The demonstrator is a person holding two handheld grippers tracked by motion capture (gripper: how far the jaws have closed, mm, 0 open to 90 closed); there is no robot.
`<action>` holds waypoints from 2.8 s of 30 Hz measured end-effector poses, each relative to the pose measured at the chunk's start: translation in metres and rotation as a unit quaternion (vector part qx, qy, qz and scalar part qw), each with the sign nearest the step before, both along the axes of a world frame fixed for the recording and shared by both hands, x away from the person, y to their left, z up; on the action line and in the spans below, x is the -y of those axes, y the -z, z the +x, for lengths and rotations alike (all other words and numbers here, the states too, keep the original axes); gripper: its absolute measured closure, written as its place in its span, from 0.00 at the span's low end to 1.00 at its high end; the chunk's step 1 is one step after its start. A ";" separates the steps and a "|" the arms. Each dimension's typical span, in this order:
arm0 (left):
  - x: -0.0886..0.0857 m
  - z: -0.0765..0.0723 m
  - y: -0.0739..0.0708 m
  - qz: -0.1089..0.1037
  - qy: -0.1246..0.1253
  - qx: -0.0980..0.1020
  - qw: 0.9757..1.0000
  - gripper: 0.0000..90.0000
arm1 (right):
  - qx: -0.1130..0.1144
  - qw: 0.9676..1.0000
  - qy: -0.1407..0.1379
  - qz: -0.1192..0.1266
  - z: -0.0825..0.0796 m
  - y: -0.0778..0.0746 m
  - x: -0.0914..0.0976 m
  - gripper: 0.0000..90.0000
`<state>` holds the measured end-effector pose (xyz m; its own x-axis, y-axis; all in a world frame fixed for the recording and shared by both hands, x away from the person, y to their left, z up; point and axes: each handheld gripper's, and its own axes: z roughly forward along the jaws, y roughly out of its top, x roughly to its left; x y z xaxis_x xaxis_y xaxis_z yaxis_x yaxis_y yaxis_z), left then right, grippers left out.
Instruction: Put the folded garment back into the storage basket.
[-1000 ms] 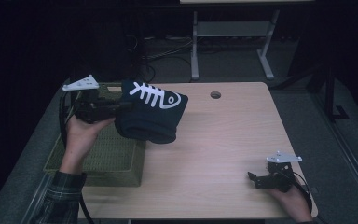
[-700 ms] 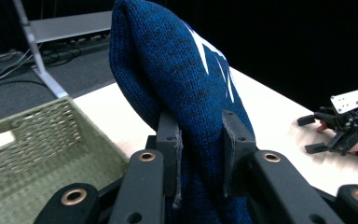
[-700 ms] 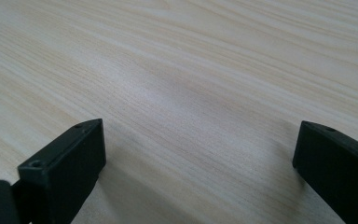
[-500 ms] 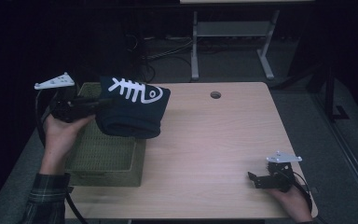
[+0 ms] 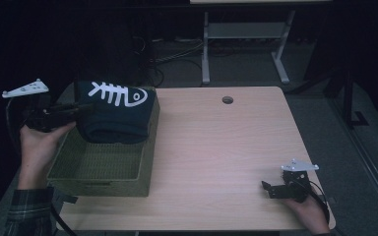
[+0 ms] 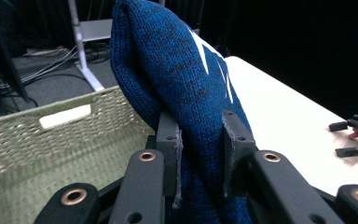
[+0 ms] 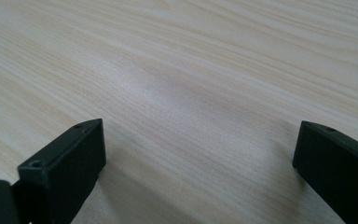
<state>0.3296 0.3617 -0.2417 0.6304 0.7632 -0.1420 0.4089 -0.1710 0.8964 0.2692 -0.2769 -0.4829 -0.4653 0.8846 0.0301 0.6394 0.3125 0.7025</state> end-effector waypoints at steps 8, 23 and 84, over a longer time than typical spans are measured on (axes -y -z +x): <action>-0.013 -0.007 0.009 -0.005 -0.009 -0.008 1.000 0.81 | 0.000 1.000 0.001 0.000 0.000 0.000 0.000 0.02; -0.025 -0.022 0.046 -0.010 -0.014 -0.044 0.999 0.81 | 0.000 1.000 0.000 -0.001 0.000 0.000 0.000 0.02; -0.024 0.053 0.123 0.124 -0.113 -0.157 0.973 0.77 | 0.000 1.000 0.002 0.000 0.000 0.000 0.000 0.02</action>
<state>0.3824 0.3857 -0.3650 0.3983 0.9123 -0.0950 0.7081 -0.2400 0.6641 0.2695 -0.2767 -0.4830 -0.4618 0.8865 0.0296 0.6408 0.3103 0.7022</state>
